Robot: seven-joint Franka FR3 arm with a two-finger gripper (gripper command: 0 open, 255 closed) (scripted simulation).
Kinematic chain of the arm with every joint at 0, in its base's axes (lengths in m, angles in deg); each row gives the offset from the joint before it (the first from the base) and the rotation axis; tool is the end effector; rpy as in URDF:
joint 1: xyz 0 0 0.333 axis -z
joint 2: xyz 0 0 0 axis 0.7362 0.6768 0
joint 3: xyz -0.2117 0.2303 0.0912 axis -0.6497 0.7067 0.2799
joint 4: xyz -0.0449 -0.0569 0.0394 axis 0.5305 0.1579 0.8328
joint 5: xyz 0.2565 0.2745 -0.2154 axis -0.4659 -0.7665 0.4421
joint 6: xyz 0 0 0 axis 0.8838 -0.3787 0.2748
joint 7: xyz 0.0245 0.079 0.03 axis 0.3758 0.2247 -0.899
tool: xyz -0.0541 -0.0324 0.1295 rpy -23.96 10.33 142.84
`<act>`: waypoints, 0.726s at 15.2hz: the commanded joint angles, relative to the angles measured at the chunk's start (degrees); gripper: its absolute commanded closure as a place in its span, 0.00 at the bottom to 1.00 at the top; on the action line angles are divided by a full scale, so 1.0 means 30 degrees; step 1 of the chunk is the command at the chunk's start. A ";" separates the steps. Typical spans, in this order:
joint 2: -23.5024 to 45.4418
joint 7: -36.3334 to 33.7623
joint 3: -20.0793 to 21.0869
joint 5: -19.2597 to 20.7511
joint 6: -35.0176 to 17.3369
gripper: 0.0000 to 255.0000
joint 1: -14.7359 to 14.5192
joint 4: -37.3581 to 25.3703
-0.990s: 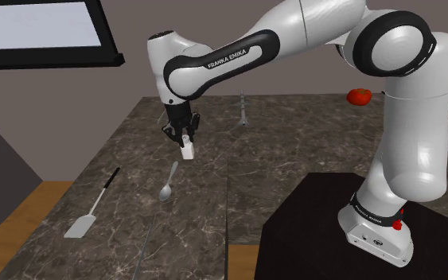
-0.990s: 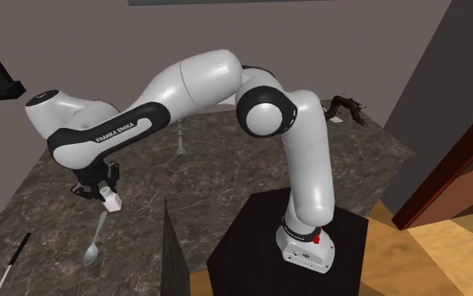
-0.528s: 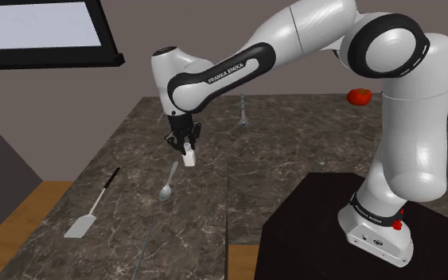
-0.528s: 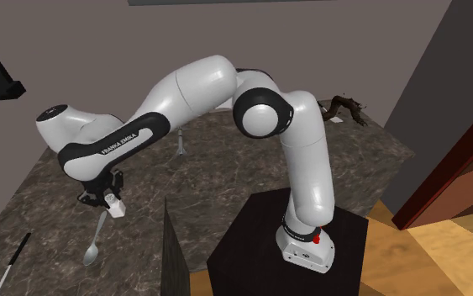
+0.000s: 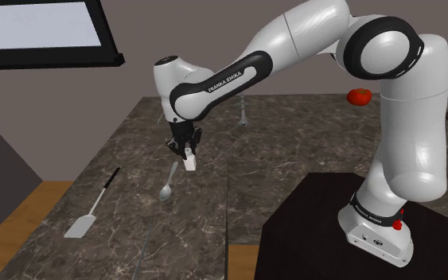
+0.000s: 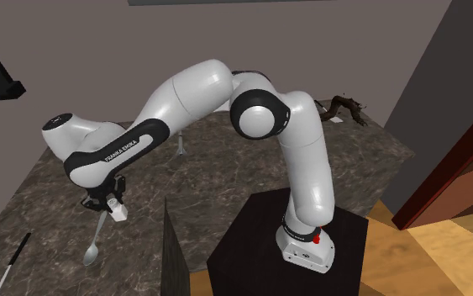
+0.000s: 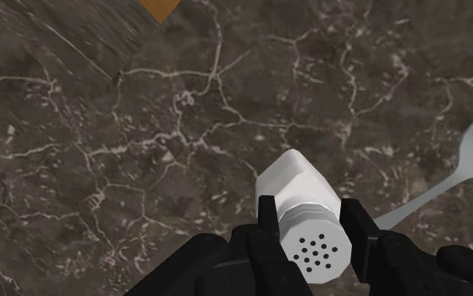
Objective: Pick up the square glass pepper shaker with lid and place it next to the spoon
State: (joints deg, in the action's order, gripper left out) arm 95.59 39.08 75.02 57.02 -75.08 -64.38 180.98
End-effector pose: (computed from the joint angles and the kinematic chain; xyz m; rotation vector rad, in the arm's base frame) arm 0.5981 0.3452 0.3274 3.1186 -0.0604 -0.0319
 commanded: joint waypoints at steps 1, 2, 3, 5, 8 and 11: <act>0.0006 0.0002 -0.0002 0.0002 -0.0013 1.00 0.0001 0.0003; 0.0006 0.0002 -0.0002 0.0002 -0.0013 1.00 0.0001 0.0003; 0.0006 0.0002 -0.0002 0.0002 -0.0013 1.00 0.0001 0.0003; 0.0006 0.0002 -0.0002 0.0002 -0.0013 0.00 0.0001 0.0003; 0.0006 0.0002 -0.0002 0.0002 -0.0012 0.00 0.0001 0.0003; -0.0383 0.0096 0.0062 -0.0140 0.1117 0.00 0.0013 -0.0752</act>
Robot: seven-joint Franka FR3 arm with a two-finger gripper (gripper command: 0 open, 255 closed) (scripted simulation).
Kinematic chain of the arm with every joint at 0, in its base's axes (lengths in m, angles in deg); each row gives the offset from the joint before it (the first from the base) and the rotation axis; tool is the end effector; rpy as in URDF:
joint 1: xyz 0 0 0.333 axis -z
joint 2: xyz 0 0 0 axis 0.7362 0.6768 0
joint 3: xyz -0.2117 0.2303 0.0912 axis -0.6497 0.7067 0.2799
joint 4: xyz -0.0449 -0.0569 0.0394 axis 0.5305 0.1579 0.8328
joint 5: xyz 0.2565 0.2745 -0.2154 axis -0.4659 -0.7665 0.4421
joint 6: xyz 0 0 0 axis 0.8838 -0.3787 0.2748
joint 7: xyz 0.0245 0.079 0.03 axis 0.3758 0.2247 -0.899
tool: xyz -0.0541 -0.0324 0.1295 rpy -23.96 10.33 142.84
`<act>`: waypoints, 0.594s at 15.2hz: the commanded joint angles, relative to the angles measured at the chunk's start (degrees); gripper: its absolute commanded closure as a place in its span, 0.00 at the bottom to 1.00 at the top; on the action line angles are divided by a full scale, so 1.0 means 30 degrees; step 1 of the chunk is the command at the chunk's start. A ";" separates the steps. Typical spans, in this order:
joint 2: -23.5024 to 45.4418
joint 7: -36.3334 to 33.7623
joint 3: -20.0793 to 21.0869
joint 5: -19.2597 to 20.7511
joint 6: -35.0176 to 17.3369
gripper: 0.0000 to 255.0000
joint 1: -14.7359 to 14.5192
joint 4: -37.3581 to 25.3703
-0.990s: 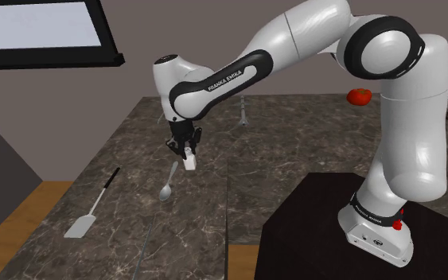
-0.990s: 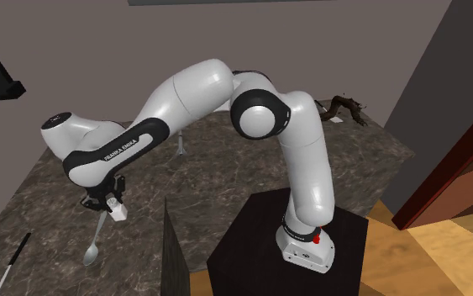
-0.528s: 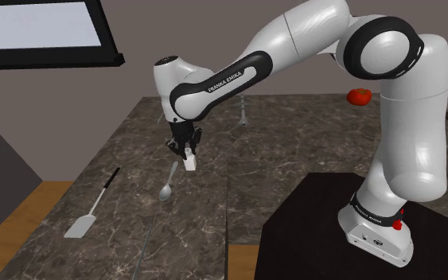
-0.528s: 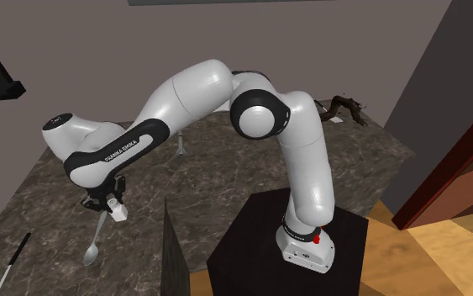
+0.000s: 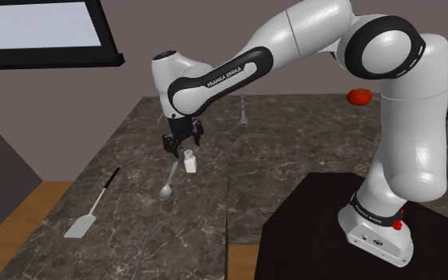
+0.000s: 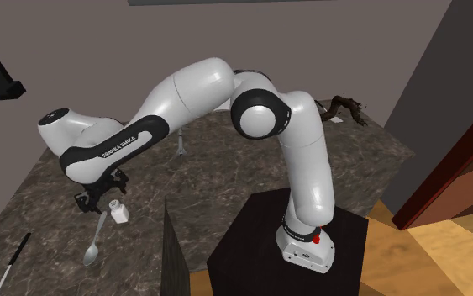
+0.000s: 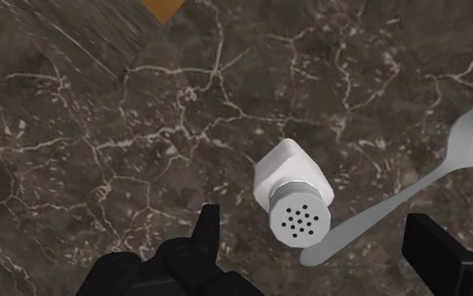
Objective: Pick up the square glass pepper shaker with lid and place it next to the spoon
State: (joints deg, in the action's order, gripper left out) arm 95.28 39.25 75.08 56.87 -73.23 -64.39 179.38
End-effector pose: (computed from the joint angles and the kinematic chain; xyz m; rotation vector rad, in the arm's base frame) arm 0.6009 0.3462 0.3423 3.1188 -0.0604 -0.0307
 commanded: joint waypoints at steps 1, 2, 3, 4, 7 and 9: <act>-0.0439 0.0080 0.0068 -0.0149 0.1077 0.00 0.0013 -0.0642; -0.0548 0.0110 0.0086 -0.0191 0.1539 0.00 0.0008 -0.0999; -0.0548 0.0110 0.0086 -0.0191 0.1539 0.00 0.0008 -0.0999; -0.0551 0.0110 0.0086 -0.0191 0.1538 0.00 0.0009 -0.0995; -0.0548 0.0110 0.0086 -0.0191 0.1539 0.00 0.0008 -0.0999; -0.0548 0.0110 0.0086 -0.0191 0.1539 0.00 0.0008 -0.0999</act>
State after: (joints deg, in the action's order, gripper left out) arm 93.63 39.58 75.34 56.30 -68.63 -64.36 176.39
